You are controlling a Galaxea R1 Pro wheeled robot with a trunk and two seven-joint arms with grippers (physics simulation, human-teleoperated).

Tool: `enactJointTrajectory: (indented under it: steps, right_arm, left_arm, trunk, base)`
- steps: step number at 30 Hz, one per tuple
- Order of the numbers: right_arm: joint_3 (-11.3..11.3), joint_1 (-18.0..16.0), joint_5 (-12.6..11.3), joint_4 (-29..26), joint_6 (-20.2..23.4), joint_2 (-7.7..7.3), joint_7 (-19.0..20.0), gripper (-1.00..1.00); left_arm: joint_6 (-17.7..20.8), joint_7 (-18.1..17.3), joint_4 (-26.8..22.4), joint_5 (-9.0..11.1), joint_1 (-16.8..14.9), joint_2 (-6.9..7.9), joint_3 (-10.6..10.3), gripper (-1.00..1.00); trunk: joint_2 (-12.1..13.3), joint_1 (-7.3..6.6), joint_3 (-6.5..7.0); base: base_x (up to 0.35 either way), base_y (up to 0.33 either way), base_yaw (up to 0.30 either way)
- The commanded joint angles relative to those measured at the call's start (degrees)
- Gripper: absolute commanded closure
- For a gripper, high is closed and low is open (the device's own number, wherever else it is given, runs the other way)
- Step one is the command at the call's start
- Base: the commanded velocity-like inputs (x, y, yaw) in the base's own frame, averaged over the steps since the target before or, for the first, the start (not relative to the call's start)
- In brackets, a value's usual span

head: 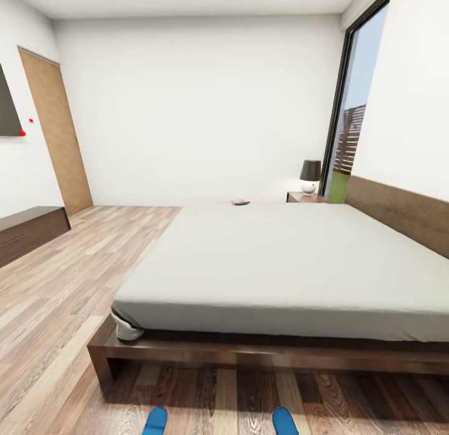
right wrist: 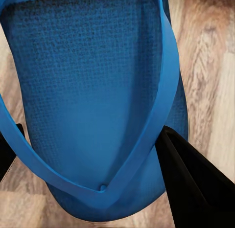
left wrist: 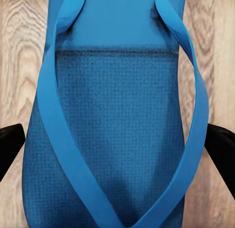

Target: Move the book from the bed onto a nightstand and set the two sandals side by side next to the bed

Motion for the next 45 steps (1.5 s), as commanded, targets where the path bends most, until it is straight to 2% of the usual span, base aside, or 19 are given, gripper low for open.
enactJointTrajectory:
  steps: [1,3,6,8,11,16,21,23,25,27,30,36,45]
  right_arm:
    - [0.5,-0.3,-0.6,-0.1,0.5,-0.01,-0.5,1.0]
    - [0.5,-1.0,-0.8,-0.1,1.1,0.04,-0.5,1.0]
    - [0.5,-2.0,-1.0,-0.1,4.3,0.1,-0.4,1.0]
    - [0.5,-3.2,-2.2,-0.8,7.8,0.54,-0.4,1.0]
    - [0.6,-4.5,-3.8,-1.9,10.4,1.34,-0.4,1.0]
    - [0.6,-7.0,-4.5,-2.4,13.8,1.8,-0.4,1.0]
    - [0.5,-8.6,-4.9,-2.5,16.1,1.95,-0.4,1.0]
    - [0.0,-9.1,-6.0,-2.5,17.2,2.09,-0.4,1.0]
    - [-0.4,-9.8,-8.9,-2.5,18.6,2.15,-0.5,1.0]
    - [-0.6,-10.5,-10.6,-2.3,19.8,2.11,-0.5,1.0]
    - [-0.7,-10.8,-11.3,-2.1,20.4,2.15,-0.6,1.0]
    - [-1.0,-11.0,-12.0,-1.8,20.7,2.72,-1.9,1.0]
    - [-1.0,-11.0,-12.1,-1.3,20.4,3.31,-2.5,1.0]
  left_arm:
    - [0.3,0.3,-0.1,0.5,0.0,0.02,-0.5,1.0]
    - [0.4,0.2,-0.1,0.5,0.0,0.03,-0.5,1.0]
    - [0.4,0.2,-0.1,0.5,0.0,0.03,-0.4,1.0]
    - [0.6,0.2,-0.1,0.5,0.0,0.02,-0.4,1.0]
    - [1.5,0.0,-0.2,0.5,-0.8,-0.21,-0.3,1.0]
    - [6.1,-0.1,-0.2,0.5,-3.2,-0.3,-0.3,1.0]
    - [7.8,0.0,-0.1,0.6,-4.7,-0.33,-0.2,1.0]
    - [8.1,0.1,-0.1,0.6,-4.9,-0.36,-0.1,1.0]
    - [8.4,0.0,-0.1,0.7,-5.1,-0.33,0.0,1.0]
    - [8.6,-0.1,-0.1,0.8,-5.2,-0.41,0.0,1.0]
    - [9.1,-0.1,-0.2,0.9,-5.4,-0.45,0.0,1.0]
    - [12.7,0.0,-0.2,1.0,-5.8,-0.43,0.2,1.0]
    - [12.8,0.1,-0.2,0.9,-5.8,-0.3,0.2,1.0]
  trunk:
    - [-0.4,0.21,-0.24]
    - [-1.2,0.65,-0.6]
    - [-2.4,1.31,-1.14]
    - [-3.2,1.75,-1.5]
    - [-4.5,2.41,-2.04]
    - [-6.5,3.51,-2.94]
    - [-8.5,4.61,-3.84]
    - [-9.3,5.05,-4.19]
    - [-10.1,5.49,-4.55]
    - [-10.9,5.93,-4.91]
    - [-12.1,6.58,-5.45]
    - [-14.5,7.9,-6.53]
    - [-14.6,8.13,-8.52]
  base:
    - [0.0,0.0,0.0]
    - [0.0,0.0,0.0]
    - [0.0,0.0,0.0]
    - [0.0,0.0,0.0]
    - [0.0,0.0,0.0]
    - [0.0,0.0,0.0]
    - [0.0,0.0,0.0]
    - [0.0,0.0,0.0]
    - [0.0,0.0,0.0]
    - [0.0,0.0,0.0]
    - [0.0,0.0,0.0]
    - [0.0,0.0,0.0]
    - [0.0,0.0,0.0]
